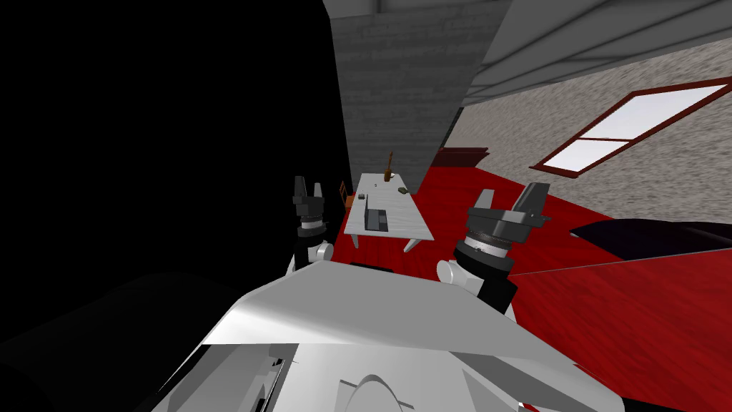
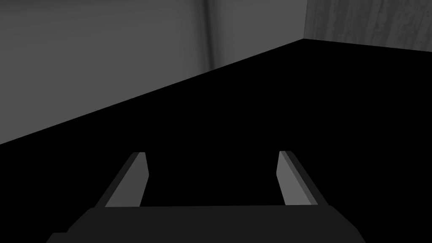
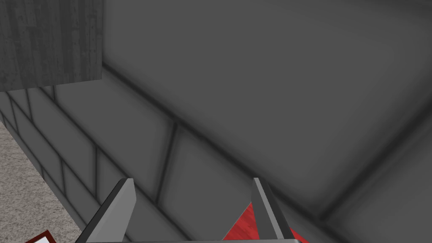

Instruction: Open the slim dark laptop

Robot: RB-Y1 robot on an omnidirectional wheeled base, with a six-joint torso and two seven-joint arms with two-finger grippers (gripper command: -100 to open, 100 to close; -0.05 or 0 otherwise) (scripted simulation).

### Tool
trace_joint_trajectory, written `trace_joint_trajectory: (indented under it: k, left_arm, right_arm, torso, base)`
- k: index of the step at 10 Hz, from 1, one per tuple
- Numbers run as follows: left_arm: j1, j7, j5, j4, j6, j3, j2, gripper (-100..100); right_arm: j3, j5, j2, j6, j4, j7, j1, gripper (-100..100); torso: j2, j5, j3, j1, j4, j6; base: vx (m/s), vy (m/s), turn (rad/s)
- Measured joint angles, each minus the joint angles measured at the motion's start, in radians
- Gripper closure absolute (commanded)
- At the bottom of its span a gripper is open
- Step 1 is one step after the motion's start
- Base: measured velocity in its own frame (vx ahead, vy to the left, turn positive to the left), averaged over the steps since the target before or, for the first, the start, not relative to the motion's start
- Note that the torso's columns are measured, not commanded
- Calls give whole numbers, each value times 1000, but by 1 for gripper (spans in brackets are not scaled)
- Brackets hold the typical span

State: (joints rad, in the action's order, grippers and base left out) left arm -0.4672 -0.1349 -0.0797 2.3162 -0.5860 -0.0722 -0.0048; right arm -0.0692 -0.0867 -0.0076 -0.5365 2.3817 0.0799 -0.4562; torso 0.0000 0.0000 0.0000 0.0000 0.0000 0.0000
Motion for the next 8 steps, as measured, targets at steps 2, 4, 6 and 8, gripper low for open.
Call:
trace_joint_trajectory:
  k: [2, 4, 6, 8]
  left_arm:
    - [0, 0, 0, 0, 0, 0, 0, 0]
    - [0, 0, 0, 0, 0, 0, 0, 0]
    - [0, 0, 0, 0, 0, 0, 0, 0]
    - [0, 0, 0, 0, 0, 0, 0, 0]
  right_arm:
    - [0, 0, 0, 0, 0, 0, 0, 0]
    - [0, 0, 0, 0, 0, 0, 0, 0]
    - [0, 0, 0, 0, 0, 0, 0, 0]
    - [0, 0, 0, 0, 0, 0, 0, 0]
  torso:
    - [104, 0, -209, 0, 105, 0]
    - [248, 0, -497, 0, 248, 0]
    - [396, 0, -792, 0, 396, 0]
    - [544, 0, -1087, 0, 544, 0]
  base:
    - [0, 0, 0]
    - [0, 0, 0]
    - [0, 0, 0]
    - [0, 0, 0]
